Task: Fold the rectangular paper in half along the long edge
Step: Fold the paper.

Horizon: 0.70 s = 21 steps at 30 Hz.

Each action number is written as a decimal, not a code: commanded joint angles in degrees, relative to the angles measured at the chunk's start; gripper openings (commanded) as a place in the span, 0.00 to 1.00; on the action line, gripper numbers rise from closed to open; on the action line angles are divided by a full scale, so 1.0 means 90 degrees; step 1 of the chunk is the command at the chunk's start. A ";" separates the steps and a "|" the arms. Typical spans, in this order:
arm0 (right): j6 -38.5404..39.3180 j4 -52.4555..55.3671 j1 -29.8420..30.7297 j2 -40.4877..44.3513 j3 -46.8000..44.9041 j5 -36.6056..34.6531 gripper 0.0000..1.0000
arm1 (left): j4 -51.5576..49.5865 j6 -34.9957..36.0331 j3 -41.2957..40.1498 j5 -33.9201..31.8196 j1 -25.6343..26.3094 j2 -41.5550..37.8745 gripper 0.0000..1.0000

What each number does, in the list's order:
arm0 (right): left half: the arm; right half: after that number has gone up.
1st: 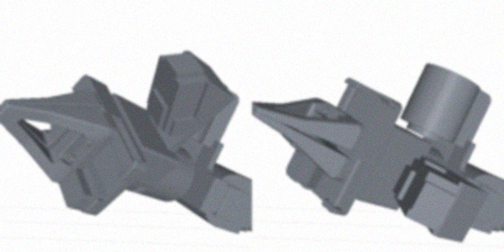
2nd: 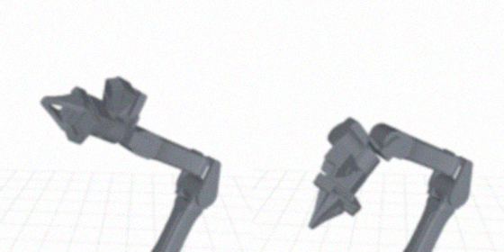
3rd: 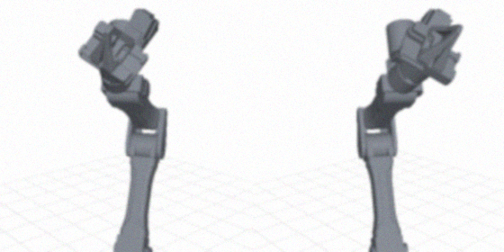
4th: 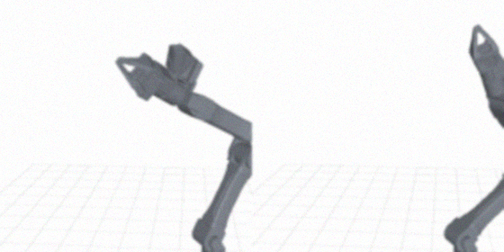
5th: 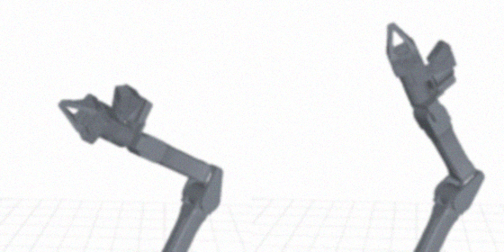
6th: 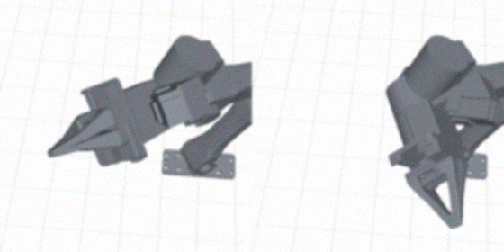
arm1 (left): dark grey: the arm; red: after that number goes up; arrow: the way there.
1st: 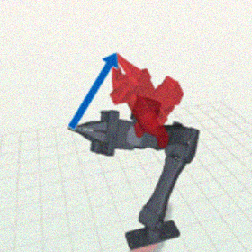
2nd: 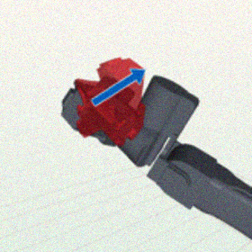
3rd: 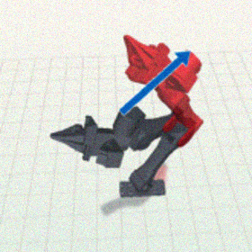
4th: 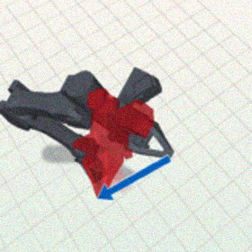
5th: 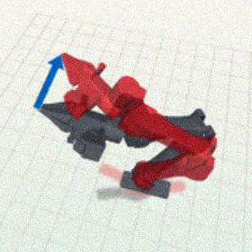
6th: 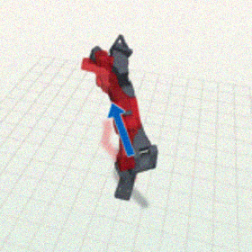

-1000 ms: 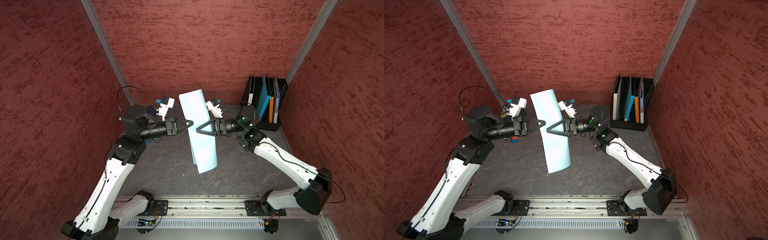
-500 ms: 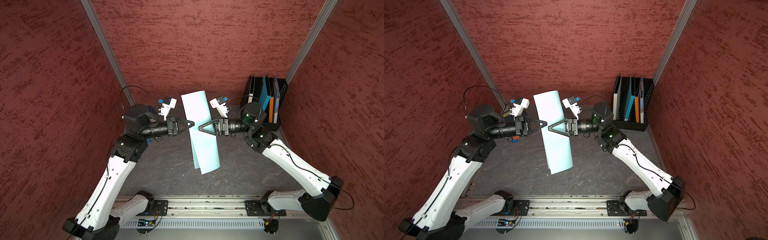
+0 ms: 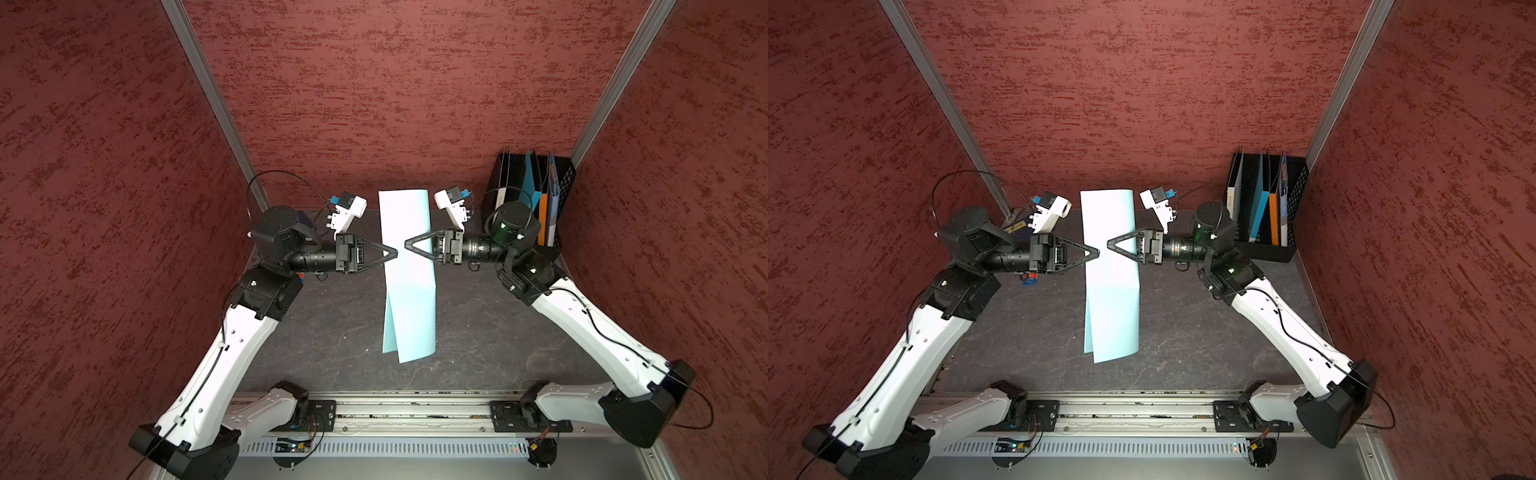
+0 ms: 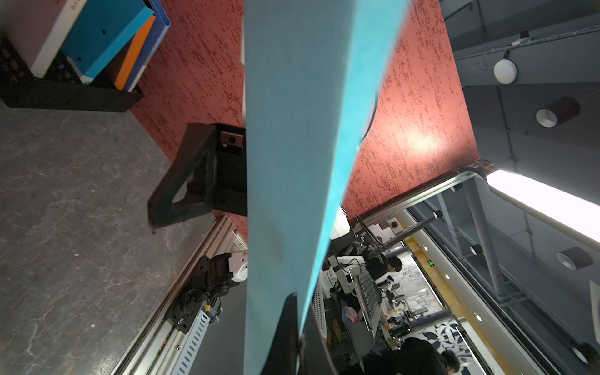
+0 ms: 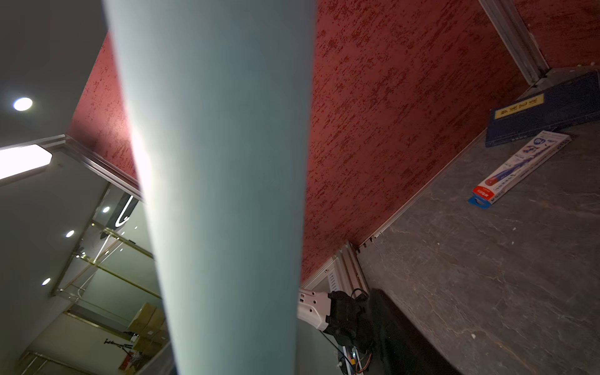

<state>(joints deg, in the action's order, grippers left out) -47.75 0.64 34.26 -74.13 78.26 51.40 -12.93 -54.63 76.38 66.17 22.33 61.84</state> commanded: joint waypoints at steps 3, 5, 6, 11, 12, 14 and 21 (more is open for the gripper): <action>-0.0173 -0.0262 -0.0067 0.0111 0.0341 0.0423 0.65 | 0.0538 -0.0083 -0.0092 0.0421 0.0084 0.0137 0.00; -0.0257 -0.0305 -0.0066 0.0120 0.0362 0.0552 0.62 | 0.0491 0.0021 -0.0060 0.0402 0.0087 0.0179 0.00; -0.0317 -0.0362 -0.0067 0.0121 0.0349 0.0591 0.60 | 0.0464 0.0077 -0.0037 0.0371 0.0087 0.0203 0.00; -0.0688 -0.0813 -0.0067 0.0223 0.0137 0.0802 0.54 | -0.0375 0.0993 0.0263 -0.0006 0.0097 0.0278 0.00; -0.0714 -0.0823 -0.0067 0.0255 0.0125 0.0838 0.54 | -0.0488 0.1128 0.0297 -0.0068 0.0097 0.0289 0.00; -0.0739 -0.0791 -0.0067 0.0314 0.0123 0.0886 0.54 | -0.0787 0.1411 0.0413 -0.0231 0.0097 0.0311 0.00; -0.0513 -0.0299 -0.0067 0.0471 0.0066 0.0915 0.53 | -0.1339 0.1952 0.0860 -0.0409 0.0086 0.0345 0.00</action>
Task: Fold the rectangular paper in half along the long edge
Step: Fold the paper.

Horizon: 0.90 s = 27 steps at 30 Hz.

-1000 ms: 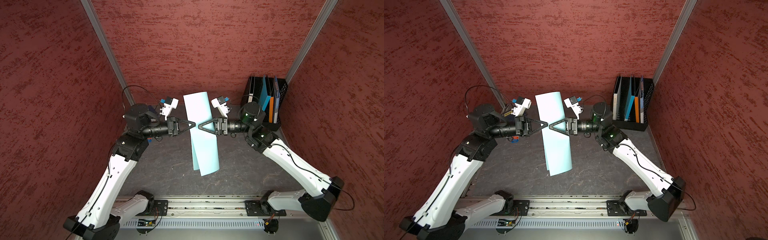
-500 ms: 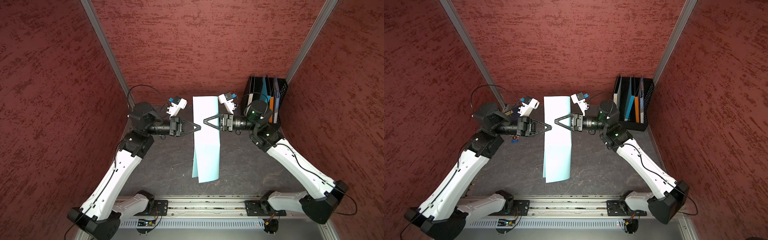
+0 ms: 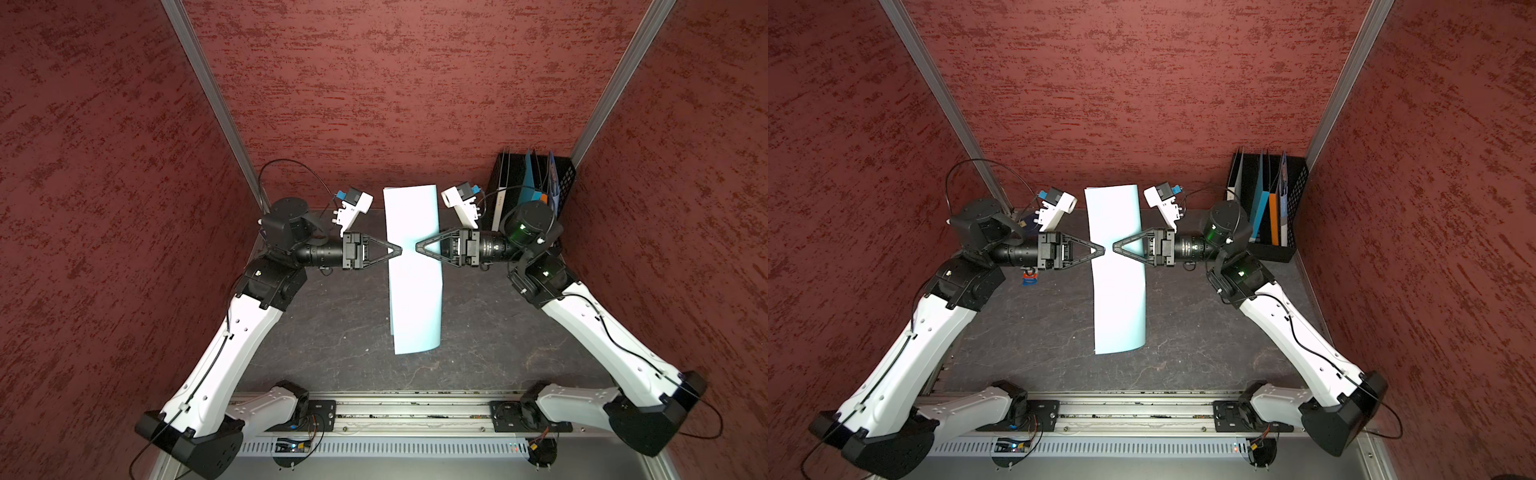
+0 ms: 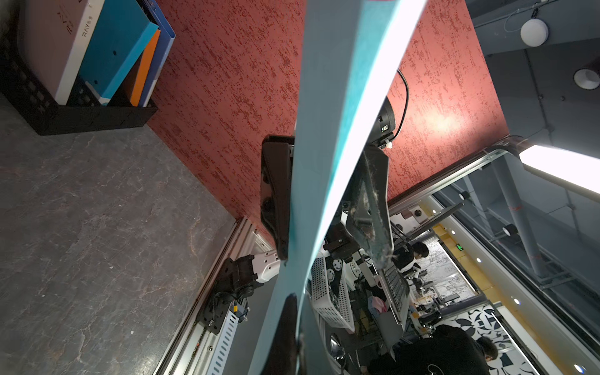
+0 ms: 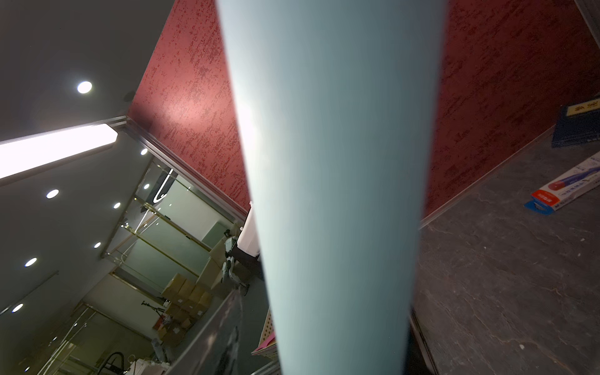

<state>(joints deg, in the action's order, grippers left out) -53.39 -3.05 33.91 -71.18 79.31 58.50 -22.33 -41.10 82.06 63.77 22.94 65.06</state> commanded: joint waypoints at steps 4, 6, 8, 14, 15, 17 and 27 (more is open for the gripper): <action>0.0165 0.0209 -0.0028 0.0179 -0.0099 0.0115 0.48 | -0.0328 0.0487 0.0364 -0.0126 0.0020 0.0036 0.00; 0.0170 0.0212 -0.0026 0.0184 -0.0111 0.0111 0.46 | -0.0273 0.0456 0.0363 -0.0114 0.0015 0.0071 0.00; 0.0167 0.0212 -0.0028 0.0182 -0.0121 0.0111 0.44 | -0.0225 0.0420 0.0362 -0.0103 0.0020 0.0109 0.00; 0.0240 0.0262 -0.0025 0.0174 -0.0096 0.0107 0.33 | -0.0137 0.0356 0.0386 -0.0064 0.0018 0.0154 0.00; 0.0278 0.0301 -0.0028 0.0174 -0.0071 0.0111 0.30 | -0.0143 0.0358 0.0389 -0.0064 0.0015 0.0154 0.00; 0.0404 0.0455 -0.0028 0.0174 0.0000 0.0076 0.23 | -0.0158 0.0358 0.0385 -0.0054 0.0020 0.0162 0.00; 0.0813 0.1058 -0.0123 0.0173 0.0161 -0.0021 0.11 | -0.0243 0.0329 0.0423 -0.0025 -0.0036 0.0071 0.00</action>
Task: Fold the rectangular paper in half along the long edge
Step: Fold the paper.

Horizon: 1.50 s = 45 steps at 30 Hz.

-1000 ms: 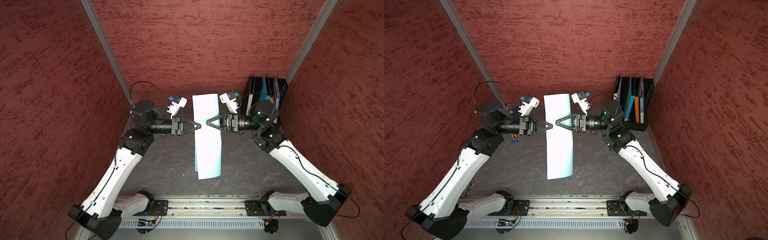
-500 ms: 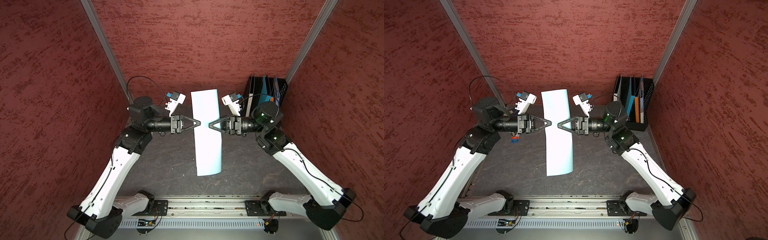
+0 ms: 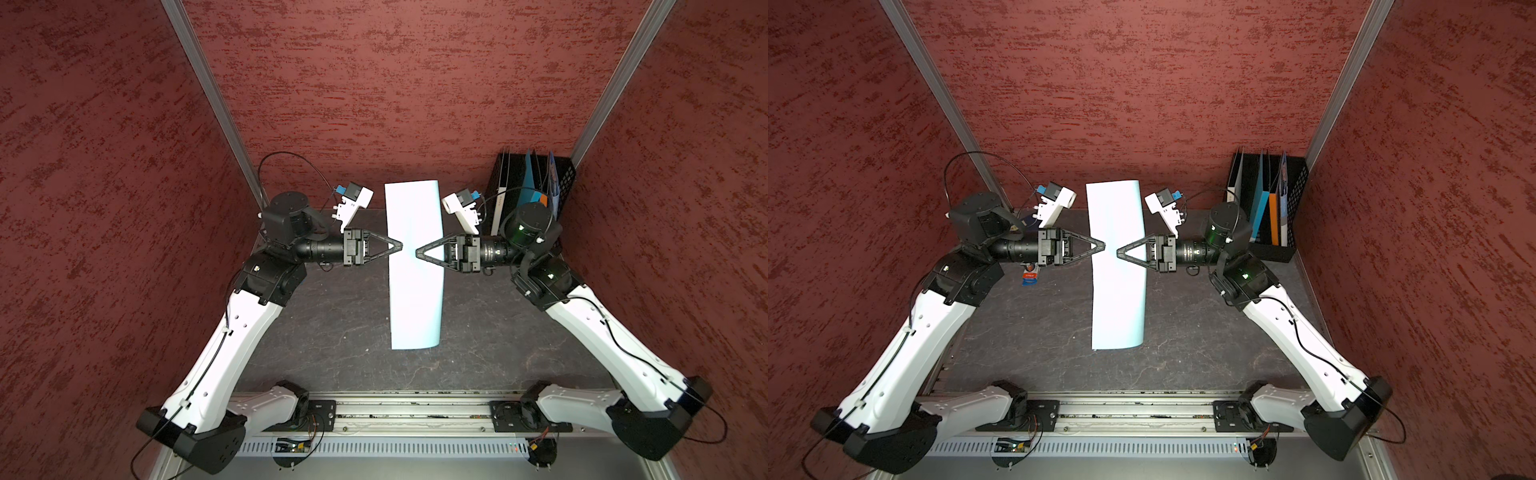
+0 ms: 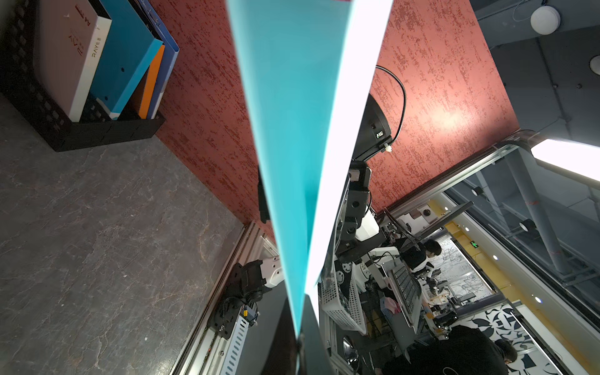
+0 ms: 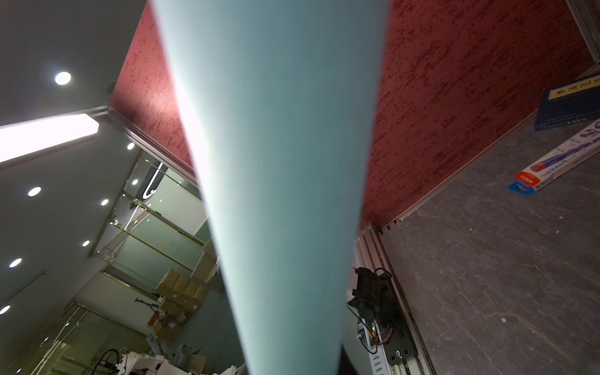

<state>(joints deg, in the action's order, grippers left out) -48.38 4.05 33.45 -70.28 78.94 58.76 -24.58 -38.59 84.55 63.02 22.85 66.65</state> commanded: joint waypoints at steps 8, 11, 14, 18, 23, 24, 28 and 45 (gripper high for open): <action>0.0395 0.0507 -0.0303 0.0148 0.0269 -0.0079 0.07 | -0.0074 0.0037 0.0224 0.0109 -0.0073 -0.0155 0.00; 0.0370 0.0455 -0.0310 0.0143 0.0259 -0.0061 0.00 | -0.0089 0.0040 0.0195 0.0109 -0.0088 -0.0160 0.00; 0.0281 0.0299 -0.0310 0.0158 0.0213 -0.0053 0.00 | -0.0075 0.0028 0.0156 0.0112 -0.0095 -0.0167 0.00; 0.0205 0.0212 -0.0310 0.0163 0.0288 -0.0055 0.10 | -0.0054 0.0020 0.0156 0.0107 -0.0094 -0.0184 0.00; 0.0055 0.0023 -0.0309 0.0042 0.0418 -0.0006 0.35 | -0.0056 0.0015 0.0147 0.0103 -0.0098 -0.0160 0.00; 0.0017 -0.0035 -0.0314 0.0027 0.0410 -0.0008 0.37 | -0.0053 0.0013 0.0151 0.0105 -0.0098 -0.0160 0.00; -0.0292 -0.0567 -0.0310 -0.0122 0.0336 0.0009 0.33 | 0.0005 -0.0032 0.0108 0.0100 -0.0098 -0.0189 0.00; -0.0427 -0.0856 -0.0327 -0.0322 0.0509 -0.0115 0.37 | 0.0129 -0.0113 0.0048 0.0133 -0.0098 -0.0242 0.00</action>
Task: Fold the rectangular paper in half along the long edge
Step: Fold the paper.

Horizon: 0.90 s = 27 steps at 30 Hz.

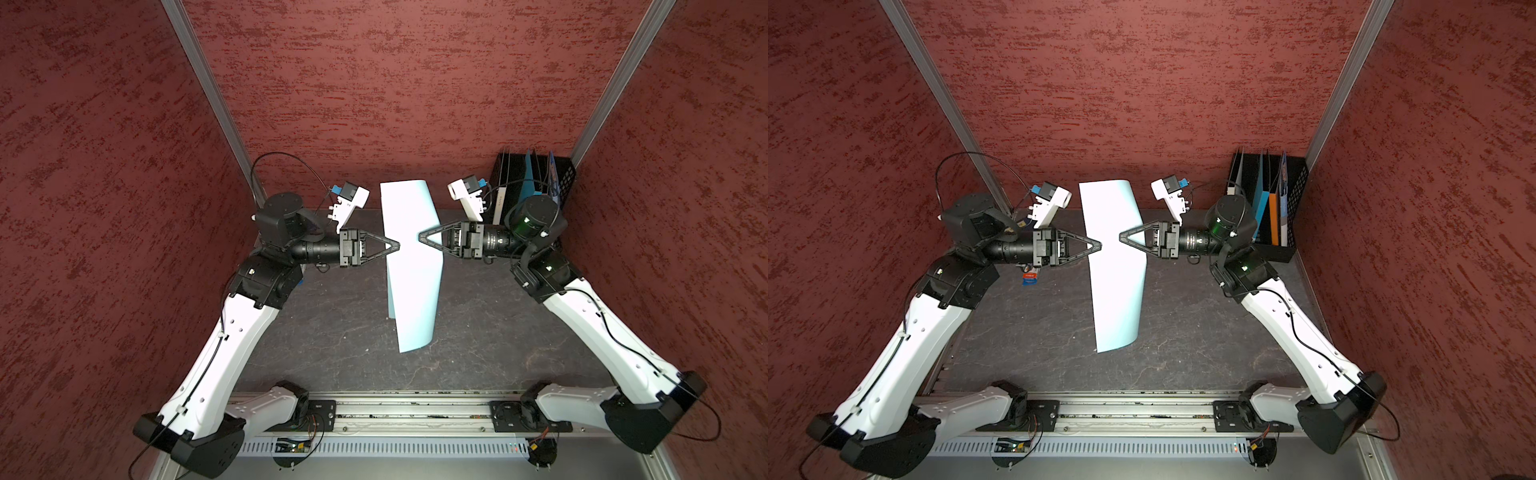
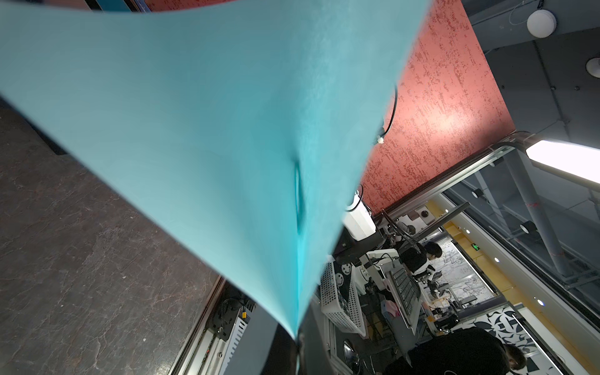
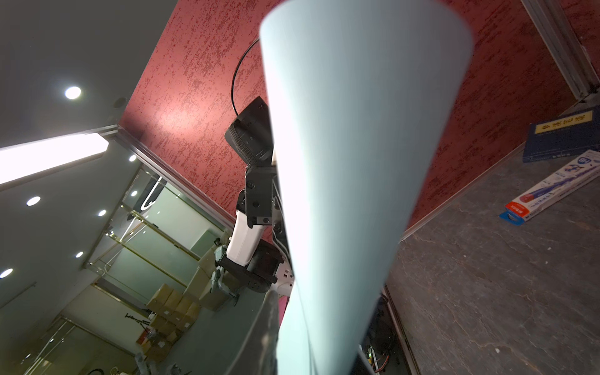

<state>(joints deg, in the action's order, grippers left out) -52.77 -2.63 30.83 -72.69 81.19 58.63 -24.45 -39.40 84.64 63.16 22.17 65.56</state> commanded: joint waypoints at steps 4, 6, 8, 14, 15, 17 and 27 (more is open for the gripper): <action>0.0075 -0.0171 -0.0049 -0.0145 0.0391 -0.0186 0.36 | 0.0093 -0.0015 0.0049 0.0125 -0.0024 -0.0138 0.00; 0.0028 -0.0283 -0.0060 -0.0181 0.0429 -0.0169 0.23 | 0.0086 -0.0016 0.0029 0.0121 -0.0026 -0.0155 0.00; 0.0019 -0.0329 -0.0066 -0.0195 0.0449 -0.0184 0.12 | 0.0083 -0.0013 0.0010 0.0115 -0.0025 -0.0182 0.00; 0.0075 -0.0383 -0.0121 -0.0127 0.0491 -0.0258 0.00 | 0.0053 -0.0010 0.0005 0.0120 -0.0047 -0.0205 0.00; 0.0065 -0.0367 -0.0133 -0.0142 0.0519 -0.0265 0.00 | 0.0053 -0.0009 0.0019 0.0115 -0.0049 -0.0208 0.00; 0.0034 -0.0362 -0.0128 -0.0175 0.0563 -0.0250 0.16 | 0.0036 0.0001 0.0019 0.0116 -0.0051 -0.0211 0.00; -0.0063 -0.0562 -0.0178 -0.0349 0.0761 -0.0303 0.07 | 0.0006 0.0018 -0.0010 0.0121 -0.0059 -0.0243 0.00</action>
<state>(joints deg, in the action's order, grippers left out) -53.15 -5.13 29.71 -75.24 86.63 56.64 -24.60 -39.62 84.64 63.16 21.96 64.42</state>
